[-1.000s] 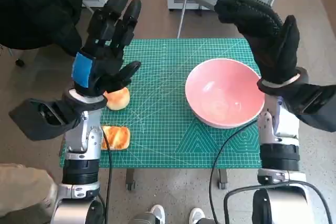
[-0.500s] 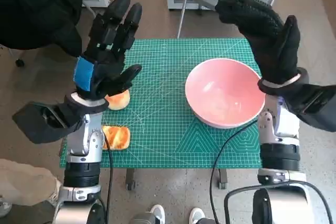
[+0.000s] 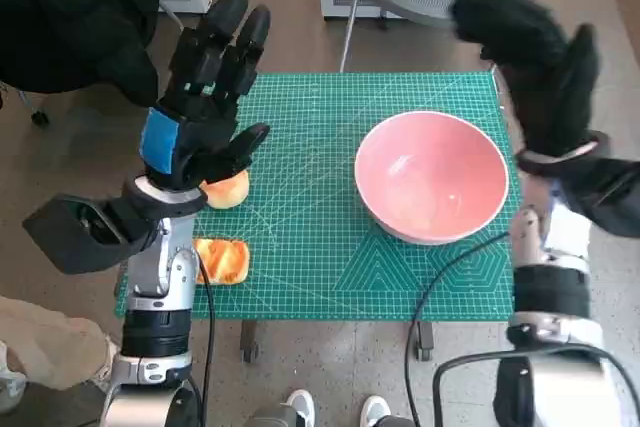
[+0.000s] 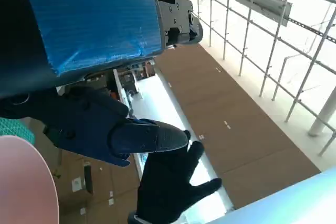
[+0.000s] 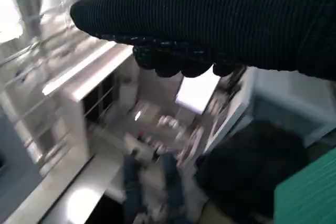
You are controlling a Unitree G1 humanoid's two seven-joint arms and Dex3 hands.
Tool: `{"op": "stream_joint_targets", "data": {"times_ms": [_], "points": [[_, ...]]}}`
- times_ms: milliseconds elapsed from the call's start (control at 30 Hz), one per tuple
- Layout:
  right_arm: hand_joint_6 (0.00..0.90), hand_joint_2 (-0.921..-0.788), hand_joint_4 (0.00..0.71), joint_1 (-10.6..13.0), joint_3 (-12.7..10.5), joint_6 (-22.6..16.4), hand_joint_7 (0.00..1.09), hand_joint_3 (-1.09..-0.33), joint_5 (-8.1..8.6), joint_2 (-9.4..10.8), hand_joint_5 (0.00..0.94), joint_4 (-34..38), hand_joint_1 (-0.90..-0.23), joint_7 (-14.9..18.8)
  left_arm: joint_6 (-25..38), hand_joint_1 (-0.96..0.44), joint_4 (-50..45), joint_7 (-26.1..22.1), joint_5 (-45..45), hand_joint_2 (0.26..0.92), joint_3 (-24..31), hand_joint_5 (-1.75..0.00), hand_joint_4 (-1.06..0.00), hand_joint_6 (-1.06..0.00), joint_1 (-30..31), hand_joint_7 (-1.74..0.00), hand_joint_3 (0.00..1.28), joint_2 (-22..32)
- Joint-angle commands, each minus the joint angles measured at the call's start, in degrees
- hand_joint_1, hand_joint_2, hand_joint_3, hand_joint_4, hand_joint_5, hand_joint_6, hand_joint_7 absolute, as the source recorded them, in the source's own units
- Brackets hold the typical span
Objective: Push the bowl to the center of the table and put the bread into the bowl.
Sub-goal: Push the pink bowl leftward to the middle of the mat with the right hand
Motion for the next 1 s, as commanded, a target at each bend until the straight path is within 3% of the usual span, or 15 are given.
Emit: {"op": "stream_joint_targets", "data": {"times_ms": [33, 233, 533, 1000], "points": [[0.297, -0.921, 0.254, -0.97, -1.19, -1.72, 0.00, -0.925, -1.72, -1.36, 0.000, 6.92, -0.707, -2.67, -0.01, -0.53, -0.16, 0.08, 0.13, 0.921, -0.17, 0.00, -0.05, 0.00, 0.51, -0.39, 0.29, 0.10], [0.308, -0.921, 0.241, -2.01, -2.42, -2.90, 0.01, -0.923, -3.17, -2.20, 0.000, 12.95, -0.709, -7.03, 0.26, -0.53, -0.22, 0.01, -0.14, 0.921, -0.12, 0.00, -0.05, 0.00, 0.61, -0.38, 0.29, 0.05], [0.339, -0.921, 0.252, -2.70, -3.67, -0.73, 0.02, -0.947, -3.87, -2.94, 0.005, 18.16, -0.669, -11.34, 0.33, -0.53, -0.18, -0.07, -0.32, 0.921, -0.09, 0.00, -0.05, 0.00, 0.91, -0.38, 0.29, -0.06], [0.384, -0.921, 0.282, -1.91, -5.53, 5.03, 0.04, -0.963, -4.57, -3.44, 0.014, 21.62, -0.676, -13.47, 1.46, -0.52, -2.01, 0.29, -0.45, 0.921, -0.02, 0.00, -0.05, 0.00, 1.76, -0.38, 0.29, 0.21]]}}
